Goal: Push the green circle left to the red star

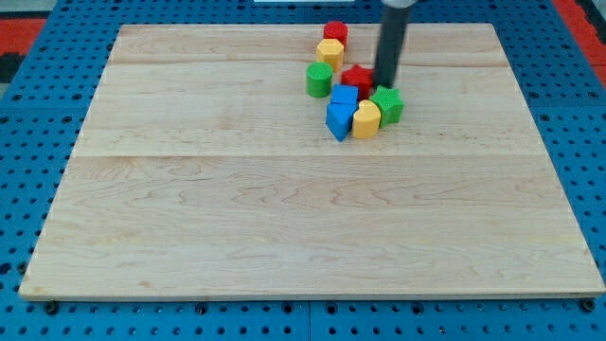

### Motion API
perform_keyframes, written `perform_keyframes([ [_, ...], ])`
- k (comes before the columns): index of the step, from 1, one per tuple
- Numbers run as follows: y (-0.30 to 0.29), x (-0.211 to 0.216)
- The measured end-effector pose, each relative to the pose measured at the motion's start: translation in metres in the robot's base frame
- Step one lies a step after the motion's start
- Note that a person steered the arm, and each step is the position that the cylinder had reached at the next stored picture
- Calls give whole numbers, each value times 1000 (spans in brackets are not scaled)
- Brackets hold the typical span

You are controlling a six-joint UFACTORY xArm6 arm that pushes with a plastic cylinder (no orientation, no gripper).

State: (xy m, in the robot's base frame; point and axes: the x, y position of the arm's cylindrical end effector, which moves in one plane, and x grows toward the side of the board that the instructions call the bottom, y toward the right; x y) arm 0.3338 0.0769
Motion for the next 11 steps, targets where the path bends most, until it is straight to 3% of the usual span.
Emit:
perform_keyframes([
  [1,-31,31],
  [3,17,6],
  [4,-5,-18],
  [5,-77,-5],
  [6,-113,18],
  [8,-78,-44],
  [9,-139,-62],
  [10,-176,-46],
  [11,-168,12],
])
